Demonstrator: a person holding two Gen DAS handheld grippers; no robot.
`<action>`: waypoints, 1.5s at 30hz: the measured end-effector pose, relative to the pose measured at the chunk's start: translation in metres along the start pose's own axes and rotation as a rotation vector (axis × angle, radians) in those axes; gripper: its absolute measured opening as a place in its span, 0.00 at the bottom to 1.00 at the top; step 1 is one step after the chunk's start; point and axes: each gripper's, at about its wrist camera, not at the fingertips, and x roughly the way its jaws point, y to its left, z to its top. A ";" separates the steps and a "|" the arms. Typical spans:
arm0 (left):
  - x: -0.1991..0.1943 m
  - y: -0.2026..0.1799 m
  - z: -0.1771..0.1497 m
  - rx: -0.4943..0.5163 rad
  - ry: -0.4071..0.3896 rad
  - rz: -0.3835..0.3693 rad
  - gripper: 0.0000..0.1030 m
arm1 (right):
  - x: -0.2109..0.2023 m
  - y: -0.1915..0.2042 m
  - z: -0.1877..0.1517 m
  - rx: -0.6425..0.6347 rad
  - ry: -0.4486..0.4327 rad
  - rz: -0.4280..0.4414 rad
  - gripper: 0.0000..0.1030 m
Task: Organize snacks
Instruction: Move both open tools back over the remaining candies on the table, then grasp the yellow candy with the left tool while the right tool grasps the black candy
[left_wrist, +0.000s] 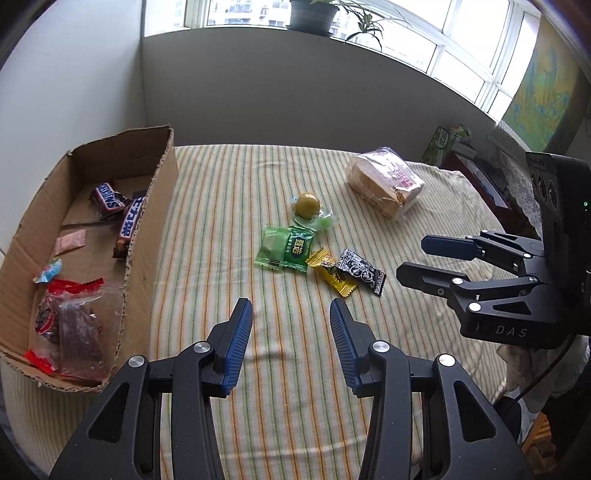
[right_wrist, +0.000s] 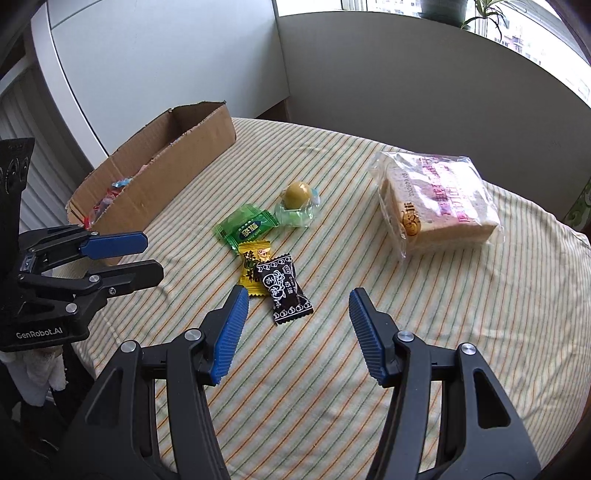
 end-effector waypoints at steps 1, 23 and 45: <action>0.003 -0.001 0.000 0.002 0.005 -0.003 0.41 | 0.004 0.001 0.000 -0.006 0.007 0.003 0.57; 0.048 -0.021 0.012 0.052 0.074 -0.049 0.30 | 0.044 -0.001 0.004 -0.081 0.061 0.019 0.28; 0.087 -0.058 0.025 0.196 0.071 0.093 0.29 | 0.030 -0.044 -0.008 -0.026 0.035 -0.020 0.28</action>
